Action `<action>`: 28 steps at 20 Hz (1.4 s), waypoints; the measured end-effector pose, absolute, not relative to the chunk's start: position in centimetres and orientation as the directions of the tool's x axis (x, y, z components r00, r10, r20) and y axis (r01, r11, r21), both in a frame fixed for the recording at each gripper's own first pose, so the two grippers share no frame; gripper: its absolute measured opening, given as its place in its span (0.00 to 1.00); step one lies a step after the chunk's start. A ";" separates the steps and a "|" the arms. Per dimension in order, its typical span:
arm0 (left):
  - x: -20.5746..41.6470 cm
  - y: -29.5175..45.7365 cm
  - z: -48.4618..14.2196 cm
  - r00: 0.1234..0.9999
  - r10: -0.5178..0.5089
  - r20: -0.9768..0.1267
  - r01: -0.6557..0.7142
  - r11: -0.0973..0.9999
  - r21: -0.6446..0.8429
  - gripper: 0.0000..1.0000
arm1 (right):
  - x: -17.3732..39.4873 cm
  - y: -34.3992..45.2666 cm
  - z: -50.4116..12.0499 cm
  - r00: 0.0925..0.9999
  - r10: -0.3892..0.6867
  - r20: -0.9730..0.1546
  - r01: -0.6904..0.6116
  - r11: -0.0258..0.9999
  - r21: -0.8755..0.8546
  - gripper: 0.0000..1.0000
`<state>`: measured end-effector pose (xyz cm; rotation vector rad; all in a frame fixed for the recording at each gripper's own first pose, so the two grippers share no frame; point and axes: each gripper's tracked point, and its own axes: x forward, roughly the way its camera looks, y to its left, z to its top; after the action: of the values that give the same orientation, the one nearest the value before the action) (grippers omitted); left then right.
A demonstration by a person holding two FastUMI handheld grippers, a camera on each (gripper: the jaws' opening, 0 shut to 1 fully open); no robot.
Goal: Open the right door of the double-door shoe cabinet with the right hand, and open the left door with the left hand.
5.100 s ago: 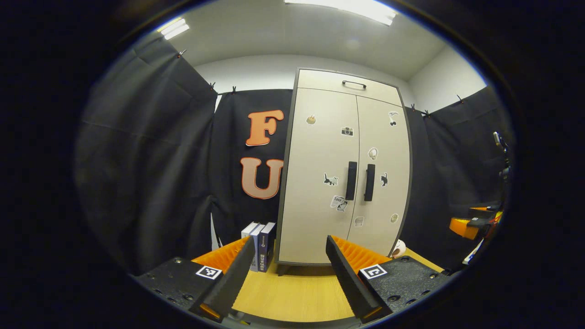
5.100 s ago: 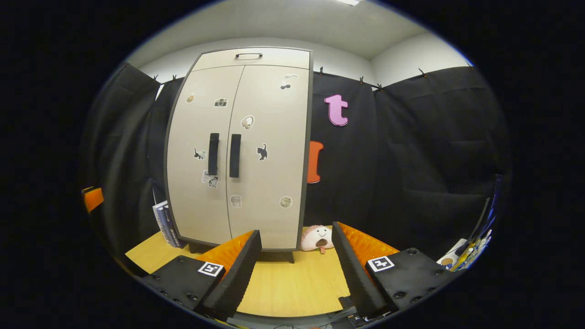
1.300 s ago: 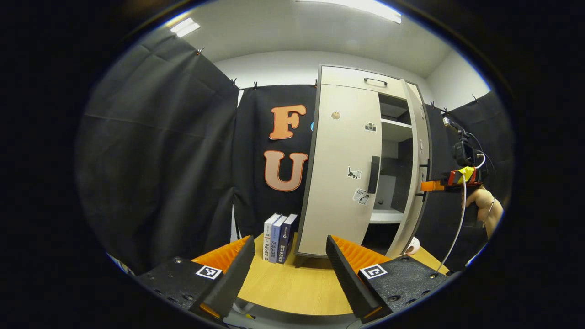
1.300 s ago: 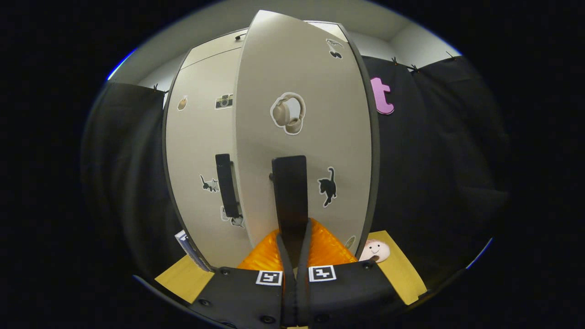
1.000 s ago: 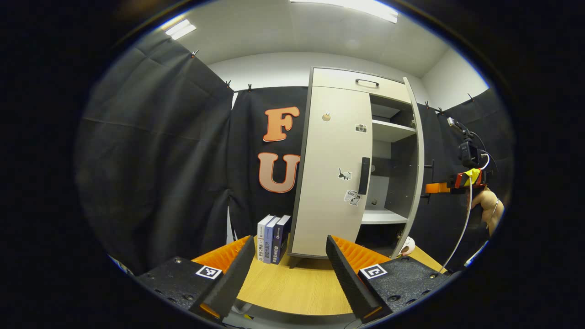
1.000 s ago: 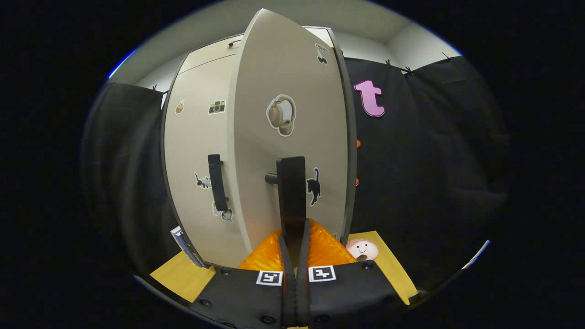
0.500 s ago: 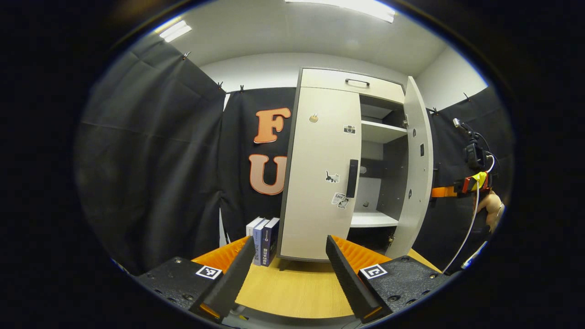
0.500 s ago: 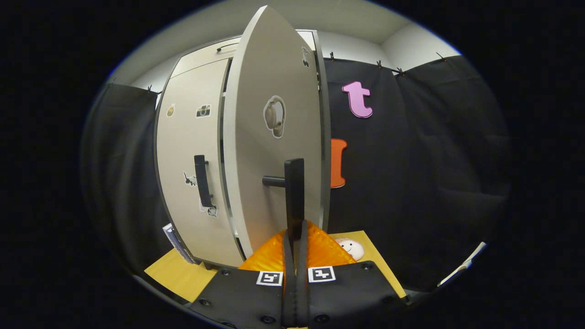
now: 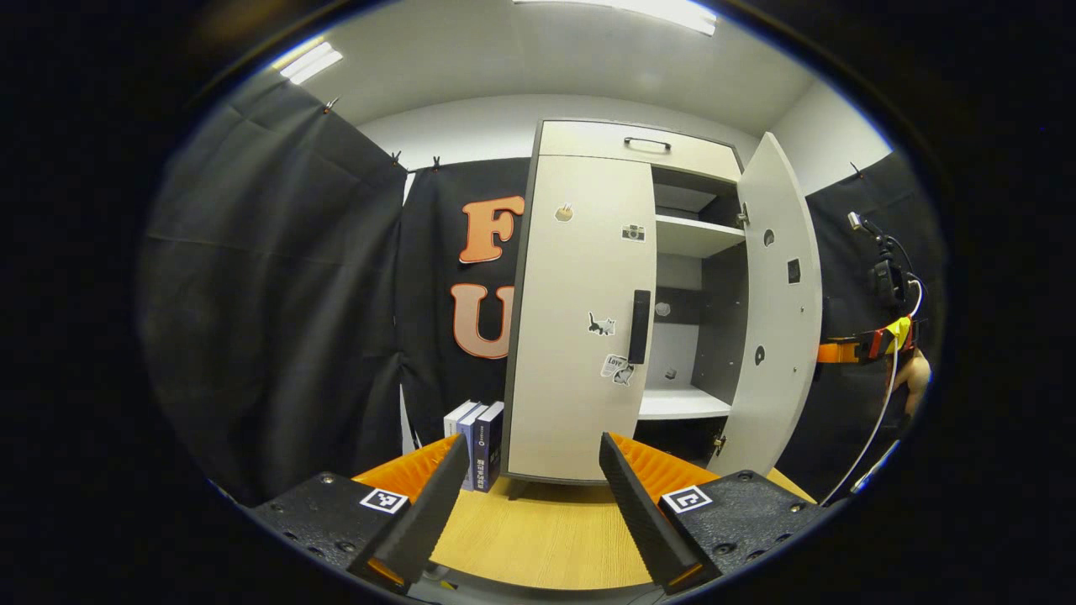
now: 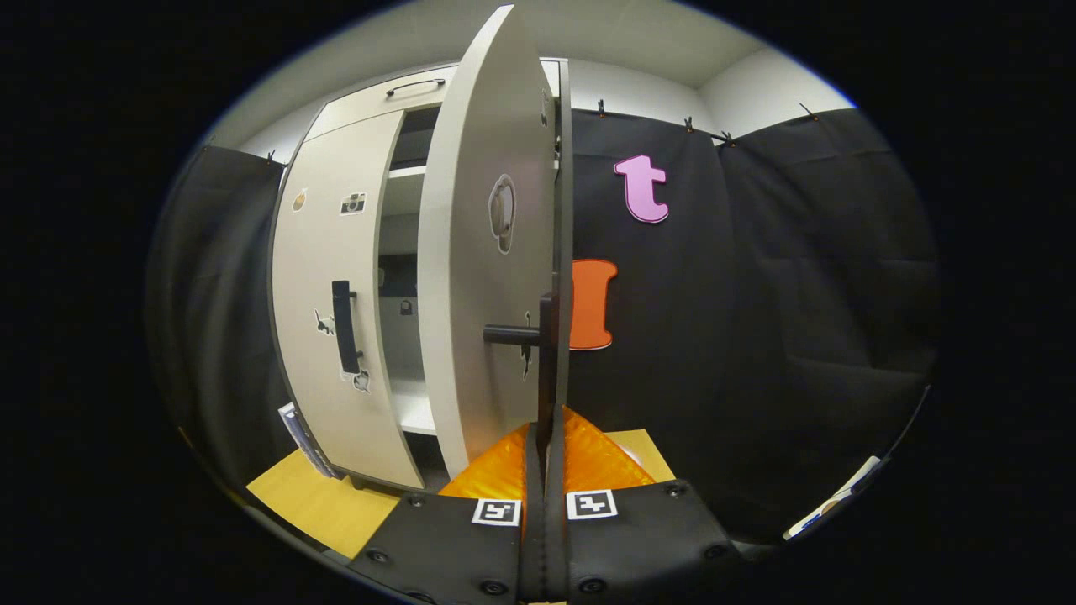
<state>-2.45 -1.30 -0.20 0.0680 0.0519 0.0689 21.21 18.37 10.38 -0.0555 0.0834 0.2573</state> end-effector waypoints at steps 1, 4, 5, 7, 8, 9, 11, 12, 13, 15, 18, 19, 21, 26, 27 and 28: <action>-2.3 -1.7 -0.2 0.996 0.069 -0.049 -0.065 0.995 0.076 0.95 | 21.4 18.0 10.4 0.966 0.243 -0.088 -0.248 0.967 -0.050 0.07; -1.6 -3.1 -0.2 0.997 0.055 -0.051 -0.051 0.996 0.078 0.94 | 21.5 17.5 10.5 0.967 0.239 -0.088 -0.243 0.969 -0.039 0.07; -1.4 -3.6 -0.2 0.997 0.052 -0.054 -0.048 0.996 0.077 0.94 | 21.6 17.6 10.4 0.967 0.240 -0.090 -0.244 0.969 -0.034 0.07; -0.8 -4.6 0.0 0.997 0.047 -0.053 -0.043 0.996 0.078 0.95 | 21.8 17.1 10.4 0.967 0.238 -0.093 -0.241 0.970 -0.029 0.07; -0.6 -5.0 0.1 0.998 0.047 -0.051 -0.043 0.996 0.077 0.95 | 21.7 16.7 10.4 0.968 0.235 -0.092 -0.238 0.971 -0.027 0.07; -0.4 -5.5 0.1 0.998 0.046 -0.050 -0.042 0.996 0.076 0.95 | 21.8 16.4 10.4 0.967 0.236 -0.093 -0.238 0.971 -0.019 0.07; 0.1 -6.5 0.2 0.998 0.036 -0.047 -0.033 0.997 0.068 0.95 | 21.5 16.4 10.2 0.963 0.249 -0.101 -0.250 0.968 0.012 0.07; 0.4 -6.9 0.2 0.998 0.034 -0.048 -0.031 0.997 0.067 0.97 | 21.4 16.7 9.9 0.959 0.261 -0.107 -0.260 0.965 0.023 0.07; 0.8 -7.3 0.2 0.998 0.032 -0.048 -0.029 0.997 0.068 0.96 | 21.4 16.9 9.7 0.955 0.273 -0.113 -0.271 0.962 0.030 0.07; 1.5 -8.2 0.1 0.998 0.028 -0.047 -0.025 0.997 0.075 0.97 | 21.2 16.7 9.6 0.953 0.281 -0.116 -0.279 0.960 0.027 0.07; 2.2 -9.4 0.1 0.999 0.018 -0.046 -0.014 0.996 0.088 0.97 | 21.0 16.6 9.6 0.951 0.290 -0.108 -0.289 0.957 0.024 0.07; 2.7 -9.7 0.1 0.999 0.015 -0.045 -0.011 0.996 0.089 0.97 | 21.0 16.4 9.6 0.953 0.285 -0.101 -0.284 0.959 0.022 0.07; 3.5 -10.5 0.3 0.999 0.009 -0.044 -0.005 0.996 0.089 0.95 | 20.9 15.9 10.0 0.959 0.271 -0.083 -0.270 0.963 0.029 0.08; 6.2 -12.6 0.9 0.999 -0.016 -0.033 0.019 0.995 0.093 0.95 | 20.7 15.3 10.4 0.962 0.264 -0.063 -0.260 0.963 0.065 0.08; 6.9 -13.0 1.0 0.999 -0.020 -0.030 0.023 0.995 0.096 0.96 | 20.7 15.1 10.5 0.964 0.258 -0.062 -0.253 0.965 0.073 0.08; 7.6 -13.3 1.1 0.999 -0.025 -0.024 0.027 0.995 0.098 0.95 | 21.0 15.2 10.3 0.964 0.259 -0.064 -0.254 0.964 0.079 0.09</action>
<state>7.61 -13.32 1.15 0.0990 0.0229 -0.0262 20.98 15.16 10.31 0.0704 0.0740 0.2598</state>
